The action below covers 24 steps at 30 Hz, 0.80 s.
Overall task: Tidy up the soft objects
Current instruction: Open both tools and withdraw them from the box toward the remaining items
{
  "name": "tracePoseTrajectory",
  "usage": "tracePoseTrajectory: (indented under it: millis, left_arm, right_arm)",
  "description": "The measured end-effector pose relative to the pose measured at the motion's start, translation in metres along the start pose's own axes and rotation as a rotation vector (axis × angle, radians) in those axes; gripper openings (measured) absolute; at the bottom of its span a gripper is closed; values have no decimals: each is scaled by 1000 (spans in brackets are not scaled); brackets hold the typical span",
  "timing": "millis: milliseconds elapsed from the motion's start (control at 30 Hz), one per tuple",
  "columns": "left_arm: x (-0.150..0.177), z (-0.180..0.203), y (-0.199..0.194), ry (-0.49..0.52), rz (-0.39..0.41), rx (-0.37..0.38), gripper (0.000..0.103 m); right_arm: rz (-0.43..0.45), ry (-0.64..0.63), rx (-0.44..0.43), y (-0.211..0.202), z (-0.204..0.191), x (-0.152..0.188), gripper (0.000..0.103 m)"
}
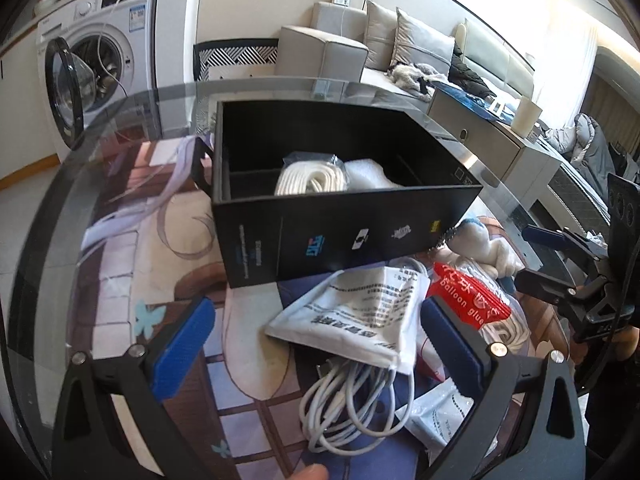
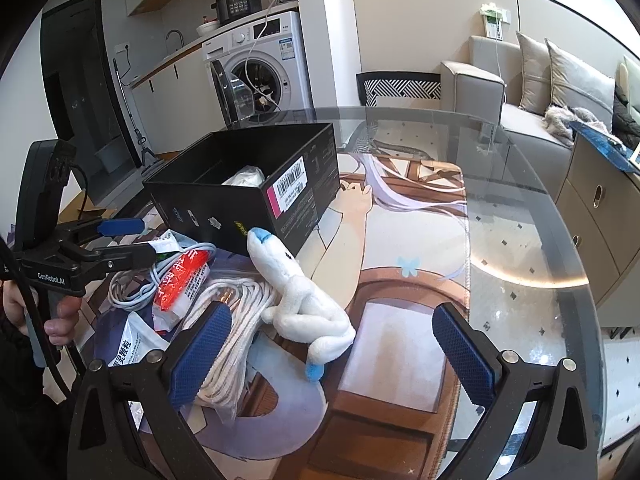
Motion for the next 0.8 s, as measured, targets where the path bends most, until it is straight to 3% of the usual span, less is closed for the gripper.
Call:
tracePoseTrajectory:
  millis: [333,800]
  left_arm:
    - [0,-3,12,-9,-38,24,103]
    - [-2,-3,12,-30,-37,68,99]
  right_arm:
    - [-48,5,12,20,7,-1,101]
    - [-74,-35,-7,33,2,-10,84]
Point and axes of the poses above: each gripper's, at about its wrist camera, not at the fingertips, and y roughly the way its jaws point, z to its right, x to its underside, the point moved 7 cm from there along y, roughly the way its jaws point, and after that the axes turned 8 degrees about -z, right-handed, at the moved point
